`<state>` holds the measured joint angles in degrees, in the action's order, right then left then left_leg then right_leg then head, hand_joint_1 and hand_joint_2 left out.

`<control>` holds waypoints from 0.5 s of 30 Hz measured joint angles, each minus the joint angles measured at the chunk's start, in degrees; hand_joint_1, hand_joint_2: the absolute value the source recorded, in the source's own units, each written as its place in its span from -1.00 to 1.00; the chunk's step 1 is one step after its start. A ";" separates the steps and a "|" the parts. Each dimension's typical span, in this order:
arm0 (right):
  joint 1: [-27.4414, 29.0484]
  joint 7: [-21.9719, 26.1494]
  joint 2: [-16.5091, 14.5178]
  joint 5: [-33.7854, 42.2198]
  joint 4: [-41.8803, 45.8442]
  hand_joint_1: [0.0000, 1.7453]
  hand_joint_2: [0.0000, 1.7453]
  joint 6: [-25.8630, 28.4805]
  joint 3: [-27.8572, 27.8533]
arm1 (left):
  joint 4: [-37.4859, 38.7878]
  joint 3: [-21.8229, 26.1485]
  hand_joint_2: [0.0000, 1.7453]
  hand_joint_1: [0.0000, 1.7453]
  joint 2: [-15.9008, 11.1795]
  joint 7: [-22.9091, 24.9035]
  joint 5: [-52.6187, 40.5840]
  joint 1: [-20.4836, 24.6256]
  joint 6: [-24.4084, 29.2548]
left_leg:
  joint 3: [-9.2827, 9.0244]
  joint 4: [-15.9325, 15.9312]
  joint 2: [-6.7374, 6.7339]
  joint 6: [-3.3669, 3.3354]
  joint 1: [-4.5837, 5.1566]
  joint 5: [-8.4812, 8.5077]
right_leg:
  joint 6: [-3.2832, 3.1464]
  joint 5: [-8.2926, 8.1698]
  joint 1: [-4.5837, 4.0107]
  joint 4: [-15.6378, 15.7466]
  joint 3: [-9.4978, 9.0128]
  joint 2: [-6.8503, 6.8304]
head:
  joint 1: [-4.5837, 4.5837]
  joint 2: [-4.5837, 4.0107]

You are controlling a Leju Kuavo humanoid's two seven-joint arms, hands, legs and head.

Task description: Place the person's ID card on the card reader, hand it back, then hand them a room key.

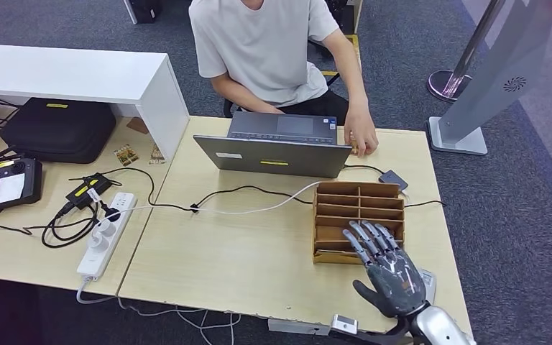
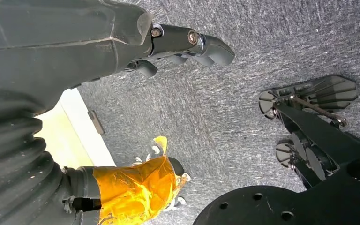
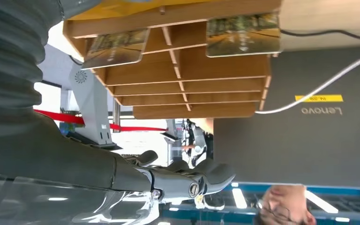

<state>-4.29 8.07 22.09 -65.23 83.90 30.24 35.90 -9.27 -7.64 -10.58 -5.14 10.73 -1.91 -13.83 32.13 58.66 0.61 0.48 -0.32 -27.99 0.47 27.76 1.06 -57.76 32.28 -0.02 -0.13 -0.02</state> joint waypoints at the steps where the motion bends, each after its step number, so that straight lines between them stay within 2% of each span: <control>1: 0.05 -0.04 -0.52 -0.24 -0.37 -1.00 1.00 0.84 0.02 | 0.00 -0.01 1.00 -1.00 0.00 0.00 0.00 0.02 0.03 | 0.00 0.00 0.00 0.00 0.00 0.00 | 0.00 0.00 0.00 0.00 0.00 0.00 | 0.01 0.00; 7: 0.92 -0.72 -3.09 -3.74 -2.12 -1.00 1.00 5.69 -0.36 | 0.00 -0.18 1.00 -1.00 0.00 0.06 0.00 0.03 0.17 | 0.00 0.00 0.00 0.00 0.00 0.00 | 0.00 0.00 0.00 0.00 0.00 0.00 | 0.01 0.00; 15: 1.63 -1.89 -4.58 -7.49 -5.04 -1.00 1.00 8.32 -1.44 | 0.00 -0.93 1.00 -1.00 -0.02 0.26 -0.02 0.05 0.15 | 0.00 0.00 0.00 0.00 0.00 0.00 | 0.00 0.00 0.00 0.00 0.00 0.00 | 0.01 0.00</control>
<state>-2.66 6.18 17.51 -72.72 78.85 38.56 34.46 -9.27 -8.57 -10.60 -4.87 10.71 -1.86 -13.68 32.13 58.66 0.61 0.48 -0.31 -27.99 0.47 27.76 1.06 -57.76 32.28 -0.01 -0.13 -0.02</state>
